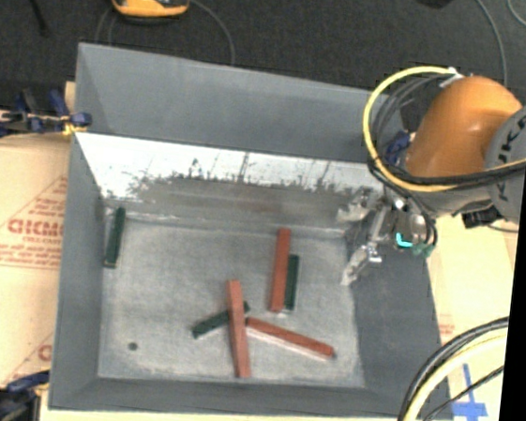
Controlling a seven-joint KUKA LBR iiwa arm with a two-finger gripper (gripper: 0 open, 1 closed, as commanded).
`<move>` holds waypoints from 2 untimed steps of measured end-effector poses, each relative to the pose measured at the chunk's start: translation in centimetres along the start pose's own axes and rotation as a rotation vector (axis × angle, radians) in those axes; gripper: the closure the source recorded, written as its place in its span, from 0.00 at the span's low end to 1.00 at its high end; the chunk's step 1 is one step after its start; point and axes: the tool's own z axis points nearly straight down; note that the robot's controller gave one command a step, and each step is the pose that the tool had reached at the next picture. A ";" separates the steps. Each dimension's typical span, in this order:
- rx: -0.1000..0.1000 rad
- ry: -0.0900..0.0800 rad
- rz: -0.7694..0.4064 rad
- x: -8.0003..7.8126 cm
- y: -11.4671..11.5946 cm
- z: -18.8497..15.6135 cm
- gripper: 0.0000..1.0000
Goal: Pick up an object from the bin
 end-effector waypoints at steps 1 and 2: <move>0.001 -0.008 -0.002 -0.2 0.0 -0.5 0.00; 0.003 -0.015 -0.003 0.3 1.1 4.3 0.00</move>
Offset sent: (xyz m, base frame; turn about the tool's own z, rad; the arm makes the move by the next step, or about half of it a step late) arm -0.0136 0.0273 -0.1081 -0.0025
